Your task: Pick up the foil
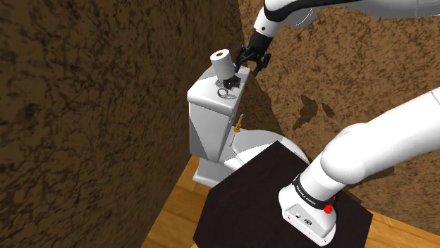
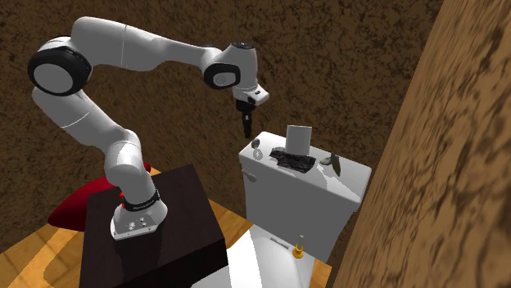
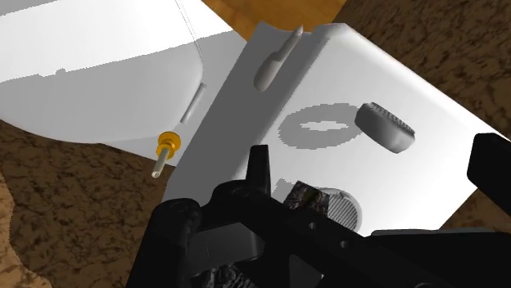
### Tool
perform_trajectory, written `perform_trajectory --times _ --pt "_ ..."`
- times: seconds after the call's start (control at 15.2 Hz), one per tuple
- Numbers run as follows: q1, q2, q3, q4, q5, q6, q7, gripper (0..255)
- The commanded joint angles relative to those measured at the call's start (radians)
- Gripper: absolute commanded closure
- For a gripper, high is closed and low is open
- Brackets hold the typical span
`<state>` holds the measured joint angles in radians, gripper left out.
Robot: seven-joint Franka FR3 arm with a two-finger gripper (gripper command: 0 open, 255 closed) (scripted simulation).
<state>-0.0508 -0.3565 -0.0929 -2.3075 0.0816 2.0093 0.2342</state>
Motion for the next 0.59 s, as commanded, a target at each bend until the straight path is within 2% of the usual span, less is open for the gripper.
perform_trajectory --times 0.0,0.53 --pt "-0.003 0.073 -0.006 0.027 0.011 0.052 0.009 0" --pt "-0.021 0.356 -0.036 0.154 0.072 0.222 0.023 0"
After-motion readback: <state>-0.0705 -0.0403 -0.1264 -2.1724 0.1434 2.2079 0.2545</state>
